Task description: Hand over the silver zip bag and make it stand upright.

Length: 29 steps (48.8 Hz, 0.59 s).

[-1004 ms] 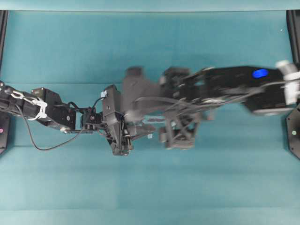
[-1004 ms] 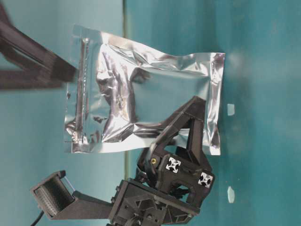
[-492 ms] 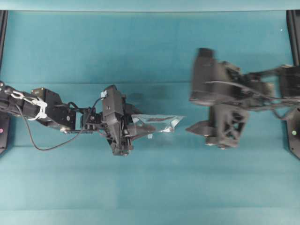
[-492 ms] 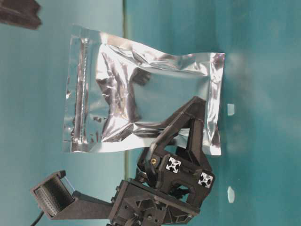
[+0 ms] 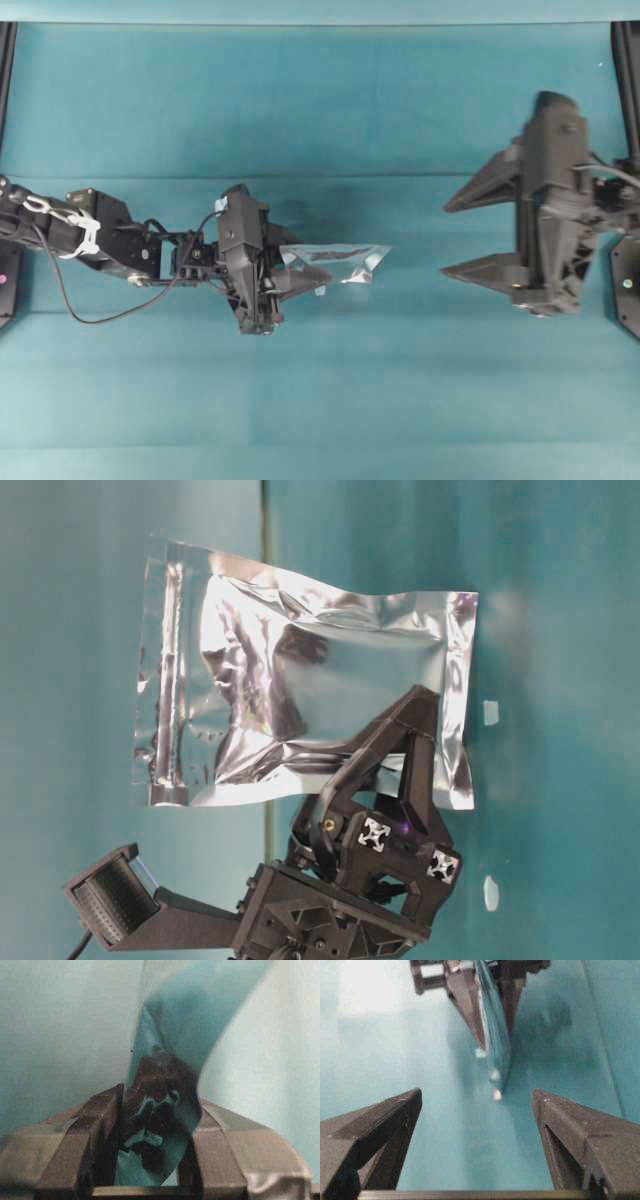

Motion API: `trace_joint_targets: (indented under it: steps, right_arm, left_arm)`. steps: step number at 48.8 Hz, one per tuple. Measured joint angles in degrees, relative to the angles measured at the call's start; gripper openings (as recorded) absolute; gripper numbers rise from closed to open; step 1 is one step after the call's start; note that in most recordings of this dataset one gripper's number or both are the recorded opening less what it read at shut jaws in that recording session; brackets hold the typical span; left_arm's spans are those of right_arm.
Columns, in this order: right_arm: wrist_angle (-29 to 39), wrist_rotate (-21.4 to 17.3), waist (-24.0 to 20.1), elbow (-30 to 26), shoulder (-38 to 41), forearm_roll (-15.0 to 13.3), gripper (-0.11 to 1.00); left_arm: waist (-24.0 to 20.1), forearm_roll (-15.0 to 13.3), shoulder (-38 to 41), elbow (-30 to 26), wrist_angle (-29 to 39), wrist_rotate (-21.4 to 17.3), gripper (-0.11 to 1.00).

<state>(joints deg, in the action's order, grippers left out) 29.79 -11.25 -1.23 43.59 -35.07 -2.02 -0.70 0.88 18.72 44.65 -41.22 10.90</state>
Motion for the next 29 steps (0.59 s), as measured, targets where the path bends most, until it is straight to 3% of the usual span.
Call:
trace_joint_targets:
  steps: [29]
  right_arm:
    - [-3.52,0.00,-0.09,6.50,-9.14,0.00,0.90]
  left_arm:
    - [0.09,0.09,-0.44,0.00,0.88,0.09,0.31]
